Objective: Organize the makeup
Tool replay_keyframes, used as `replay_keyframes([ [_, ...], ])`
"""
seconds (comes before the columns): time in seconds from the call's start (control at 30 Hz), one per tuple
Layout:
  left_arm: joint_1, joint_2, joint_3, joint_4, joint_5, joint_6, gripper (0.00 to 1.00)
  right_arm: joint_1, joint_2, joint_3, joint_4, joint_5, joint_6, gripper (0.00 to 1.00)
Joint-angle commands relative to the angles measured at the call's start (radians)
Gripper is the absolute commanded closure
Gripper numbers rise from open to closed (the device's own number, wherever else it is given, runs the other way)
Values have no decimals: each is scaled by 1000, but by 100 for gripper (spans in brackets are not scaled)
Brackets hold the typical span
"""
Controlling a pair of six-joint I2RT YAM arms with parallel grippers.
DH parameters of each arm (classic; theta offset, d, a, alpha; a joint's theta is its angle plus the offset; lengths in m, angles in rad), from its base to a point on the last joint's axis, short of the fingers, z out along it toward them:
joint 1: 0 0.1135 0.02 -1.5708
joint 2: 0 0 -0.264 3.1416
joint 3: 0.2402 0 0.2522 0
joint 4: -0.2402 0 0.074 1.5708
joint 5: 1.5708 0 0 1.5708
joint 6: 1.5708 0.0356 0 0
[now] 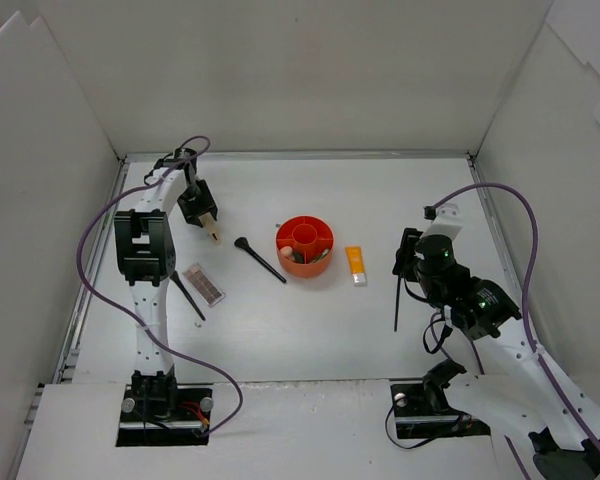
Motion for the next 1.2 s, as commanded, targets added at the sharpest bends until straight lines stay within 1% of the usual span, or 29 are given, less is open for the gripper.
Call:
replay_keyframes([
  [0.0, -18, -35, 1, -14, -49, 8, 60, -6, -9, -9, 55, 12, 0, 58],
  [0.03, -18, -35, -2, -12, -61, 9, 60, -7, -12, -15, 58, 15, 3, 58],
  [0.13, -18, -26, 15, -29, -59, 15, 73, -6, -18, -23, 57, 15, 3, 58],
  [0.17, -18, -26, 15, -29, -61, 18, 83, -9, -18, -21, 58, 13, 5, 58],
  [0.27, -29, -60, -28, 0, -66, 31, 100, -4, -27, -28, 57, 10, 9, 58],
  [0.3, -29, -78, -51, 20, -70, 35, 100, -6, -33, -32, 58, 12, 9, 58],
  [0.33, -29, -127, -115, 44, -69, 44, 100, -6, -39, -35, 57, 13, 11, 58],
  [0.4, -41, -193, -184, 135, -63, 58, 100, -7, -48, -40, 57, 15, 11, 58],
  [0.43, -55, -271, -260, 170, -47, 75, 100, -6, -52, -44, 58, 15, 14, 58],
  [0.47, -72, -312, -301, 252, -41, 86, 100, -6, -55, -44, 58, 17, 14, 58],
  [0.5, -84, -360, -385, 294, -30, 95, 100, -6, -61, -49, 58, 18, 17, 58],
  [0.53, -95, -452, -425, 340, -26, 103, 100, -7, -61, -51, 58, 20, 17, 58],
  [0.57, -107, -495, -463, 438, -17, 121, 100, -7, -61, -51, 58, 23, 15, 58],
  [0.6, -136, -538, -534, 484, 8, 130, 100, -9, -61, -54, 58, 18, 17, 58],
  [0.63, -148, -614, -562, 577, 19, 139, 100, -10, -62, -54, 58, 17, 17, 58],
  [0.7, -188, -676, -626, 667, 74, 172, 100, -9, -62, -57, 60, 9, 20, 58],
  [0.73, -200, -713, -634, 702, 91, 182, 100, -7, -64, -60, 60, 7, 20, 58],
  [0.77, -211, -725, -638, 759, 117, 208, 100, -9, -62, -58, 60, 4, 20, 58],
  [0.83, -246, -736, -629, 802, 175, 231, 100, -9, -61, -60, 60, 3, 14, 58],
  [0.9, -256, -730, -610, 847, 219, 261, 100, -7, -58, -57, 58, 1, 9, 58],
  [0.93, -282, -716, -600, 880, 232, 274, 100, -9, -61, -58, 60, 3, 8, 58],
  [1.0, -291, -686, -571, 894, 261, 305, 100, -10, -61, -54, 60, 3, 8, 58],
  [1.17, -338, -641, -560, 969, 299, 351, 100, -9, -70, -54, 58, 9, -1, 58],
])
